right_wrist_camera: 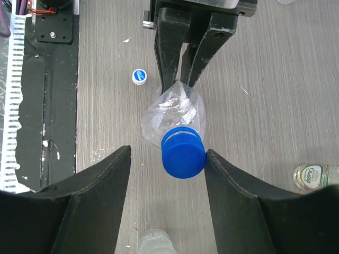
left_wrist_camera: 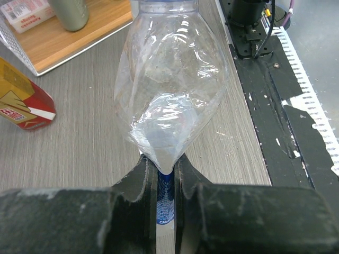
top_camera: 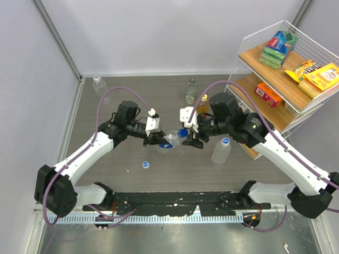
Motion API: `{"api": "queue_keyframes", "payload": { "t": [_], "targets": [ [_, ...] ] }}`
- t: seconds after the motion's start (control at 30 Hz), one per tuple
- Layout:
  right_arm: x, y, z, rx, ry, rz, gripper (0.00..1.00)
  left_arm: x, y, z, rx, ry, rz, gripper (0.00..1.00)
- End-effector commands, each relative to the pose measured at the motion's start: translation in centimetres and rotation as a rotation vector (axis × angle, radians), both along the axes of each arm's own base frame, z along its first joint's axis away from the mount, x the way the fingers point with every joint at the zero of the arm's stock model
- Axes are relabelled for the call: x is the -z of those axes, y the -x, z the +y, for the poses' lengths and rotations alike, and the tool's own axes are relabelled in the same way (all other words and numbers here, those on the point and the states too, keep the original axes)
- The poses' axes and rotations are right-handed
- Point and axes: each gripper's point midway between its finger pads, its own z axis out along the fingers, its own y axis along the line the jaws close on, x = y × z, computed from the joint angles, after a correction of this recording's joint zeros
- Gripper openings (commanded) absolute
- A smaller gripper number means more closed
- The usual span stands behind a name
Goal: Screw on the bottle caps
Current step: Screw the bottle cap onto the plastic bottle.
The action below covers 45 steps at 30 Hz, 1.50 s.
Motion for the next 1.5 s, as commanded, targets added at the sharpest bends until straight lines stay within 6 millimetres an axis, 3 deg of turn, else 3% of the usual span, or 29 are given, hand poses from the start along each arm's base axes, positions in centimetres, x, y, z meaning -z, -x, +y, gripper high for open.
{"api": "queue_keyframes", "payload": {
  "t": [0.0,0.17,0.33,0.43,0.63,0.83,0.93,1.1,1.23,1.47],
  "targets": [
    [-2.0,-0.3,0.3,0.03,-0.052,-0.039,0.59,-2.4,-0.2,-0.4,0.012,0.058,-0.056,0.0],
    [-1.8,-0.3,0.3,0.039,-0.049,-0.018,0.39,-2.5,-0.3,-0.3,0.005,0.06,-0.064,0.0],
    [-1.2,-0.3,0.4,0.057,-0.04,0.02,0.36,-3.5,-0.1,-0.3,-0.002,0.089,-0.092,0.0],
    [-1.0,-0.5,0.9,0.087,-0.052,0.064,0.29,-5.0,-0.5,-0.2,-0.047,0.122,-0.139,0.0],
    [-0.1,-2.7,2.5,0.37,-0.134,0.329,0.1,-6.6,-3.1,0.8,-0.308,0.096,-0.263,0.0],
    [2.4,-3.2,3.4,0.567,-0.11,0.583,0.07,-10.5,-3.9,1.7,-0.422,0.158,-0.434,0.0],
    [2.3,-3.7,3.8,0.649,-0.163,0.652,0.03,-12.1,-4.0,1.8,-0.458,0.217,-0.467,0.0],
    [0.9,-4.4,4.9,0.759,-0.334,0.8,0.03,-11.9,-3.9,1.4,-0.486,0.292,-0.47,0.0],
    [1.5,-4.4,5.5,0.778,-0.317,0.857,0.05,-11.0,-4.4,0.9,-0.534,0.262,-0.473,0.0],
    [1.4,-6.2,4.1,0.875,-0.292,0.746,0.39,-7.9,-5.6,0.7,-0.57,0.179,-0.422,0.0]
  ]
}}
